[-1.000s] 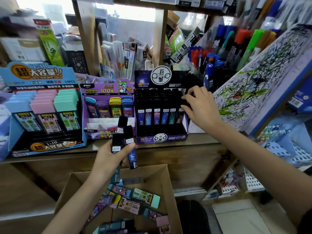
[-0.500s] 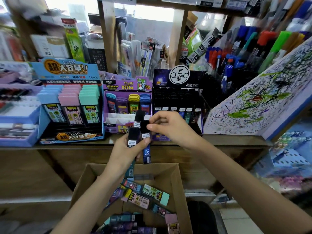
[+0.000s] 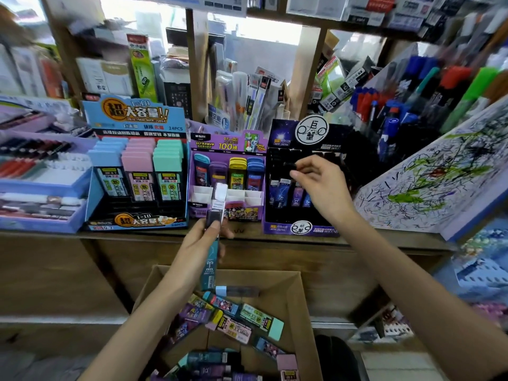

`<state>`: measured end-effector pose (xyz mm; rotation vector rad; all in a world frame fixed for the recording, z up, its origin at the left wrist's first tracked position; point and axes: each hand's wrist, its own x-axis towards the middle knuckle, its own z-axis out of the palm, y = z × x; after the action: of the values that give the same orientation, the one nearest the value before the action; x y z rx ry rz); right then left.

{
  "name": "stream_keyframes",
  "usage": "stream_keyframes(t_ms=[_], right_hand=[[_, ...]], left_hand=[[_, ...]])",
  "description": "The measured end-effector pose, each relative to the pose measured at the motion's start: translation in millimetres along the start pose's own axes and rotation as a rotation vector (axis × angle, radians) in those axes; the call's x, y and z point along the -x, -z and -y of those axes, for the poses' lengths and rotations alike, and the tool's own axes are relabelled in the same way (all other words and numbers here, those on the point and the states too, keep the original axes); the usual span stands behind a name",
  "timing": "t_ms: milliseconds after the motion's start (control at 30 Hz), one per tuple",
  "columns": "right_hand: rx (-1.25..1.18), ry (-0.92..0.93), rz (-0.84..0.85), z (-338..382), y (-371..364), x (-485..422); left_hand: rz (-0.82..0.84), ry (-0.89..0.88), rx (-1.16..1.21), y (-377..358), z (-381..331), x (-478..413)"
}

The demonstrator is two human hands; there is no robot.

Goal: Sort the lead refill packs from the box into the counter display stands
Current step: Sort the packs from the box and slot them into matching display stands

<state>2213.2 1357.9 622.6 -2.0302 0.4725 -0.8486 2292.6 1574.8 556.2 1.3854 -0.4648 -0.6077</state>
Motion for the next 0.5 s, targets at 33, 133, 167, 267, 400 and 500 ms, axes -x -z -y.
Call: stream_keyframes(t_ms=[33, 133, 167, 267, 400, 500], right_hand=[[0.007, 0.012, 0.004, -1.7, -2.1, 1.3], [0.021, 0.049, 0.029, -0.8, -3.1, 0.0], [0.026, 0.052, 0.042, -0.3, -2.9, -0.8], [0.035, 0.046, 0.066, -1.5, -2.2, -1.3], [0.016, -0.004, 0.047, -7.9, -7.3, -0.9], [0.032, -0.058, 0.037, -12.8, -14.2, -4.5]], left_hand=[[0.012, -0.011, -0.011, 1.3, 0.1, 1.1], [0.024, -0.029, -0.025, 4.2, 0.4, 3.6], [0.021, -0.029, -0.024, 4.8, 0.7, 4.0], [0.018, -0.029, -0.033, 5.3, 1.6, 4.4], [0.021, -0.034, -0.055, 3.7, 3.3, 3.7], [0.032, -0.044, -0.075, 2.6, 3.7, 3.4]])
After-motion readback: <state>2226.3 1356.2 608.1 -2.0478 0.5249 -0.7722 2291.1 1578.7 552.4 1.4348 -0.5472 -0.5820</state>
